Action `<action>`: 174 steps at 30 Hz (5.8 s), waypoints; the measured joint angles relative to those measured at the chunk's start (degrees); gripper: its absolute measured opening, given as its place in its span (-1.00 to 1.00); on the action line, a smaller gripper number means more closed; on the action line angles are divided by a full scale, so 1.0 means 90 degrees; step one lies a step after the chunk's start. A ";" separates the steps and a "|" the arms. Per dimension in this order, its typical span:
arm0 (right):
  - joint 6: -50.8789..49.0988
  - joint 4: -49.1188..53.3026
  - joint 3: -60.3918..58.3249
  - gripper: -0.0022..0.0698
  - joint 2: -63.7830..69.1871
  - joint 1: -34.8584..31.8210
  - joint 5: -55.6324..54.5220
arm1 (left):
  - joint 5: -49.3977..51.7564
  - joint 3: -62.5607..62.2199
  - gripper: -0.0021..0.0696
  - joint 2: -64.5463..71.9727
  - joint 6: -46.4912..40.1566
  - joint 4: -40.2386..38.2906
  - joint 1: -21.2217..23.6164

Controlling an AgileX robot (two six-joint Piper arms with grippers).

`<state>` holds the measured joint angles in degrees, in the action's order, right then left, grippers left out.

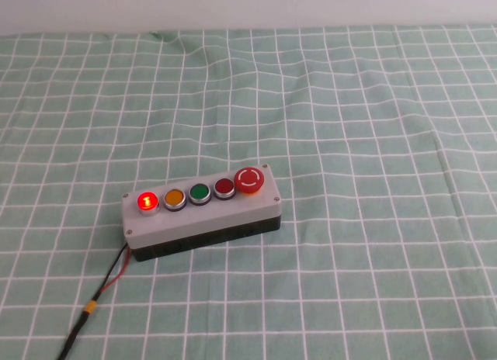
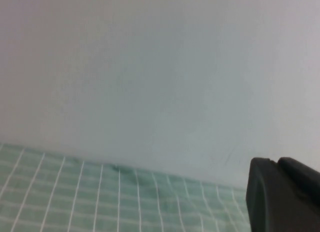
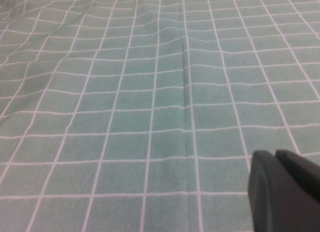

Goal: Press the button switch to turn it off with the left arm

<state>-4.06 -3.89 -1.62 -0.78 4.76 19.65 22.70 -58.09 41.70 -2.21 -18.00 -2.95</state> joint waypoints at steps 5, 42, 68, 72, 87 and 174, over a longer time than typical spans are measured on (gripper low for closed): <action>0.0000 0.0000 0.0000 -0.98 0.0000 0.0000 0.0000 | 0.0810 -0.0235 -0.95 0.0865 -0.0350 -0.0107 0.0000; 0.0000 0.0000 0.0000 -0.98 0.0000 0.0000 0.0000 | 0.2588 -0.1114 -0.95 0.5464 -0.0034 0.0207 -0.1116; 0.0000 0.0000 0.0000 -0.98 0.0000 0.0000 0.0000 | 0.2993 -0.2164 -0.95 0.5018 -0.0285 0.0446 -0.1125; 0.0000 0.0000 0.0000 -0.98 0.0000 0.0000 0.0000 | 0.3036 -0.2391 -0.95 0.3976 -0.0466 0.0446 -0.1125; 0.0000 0.0000 0.0000 -0.98 0.0000 0.0000 0.0000 | 0.3333 -0.1073 -0.95 0.0119 -0.0847 0.0827 -0.1125; 0.0000 0.0000 0.0000 -0.98 0.0000 0.0000 0.0000 | -0.1743 0.6526 -0.95 -0.4693 -0.0022 0.2700 -0.0624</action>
<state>-4.06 -3.89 -1.62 -0.78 4.76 19.65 7.02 0.64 -0.54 -2.41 6.30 -8.57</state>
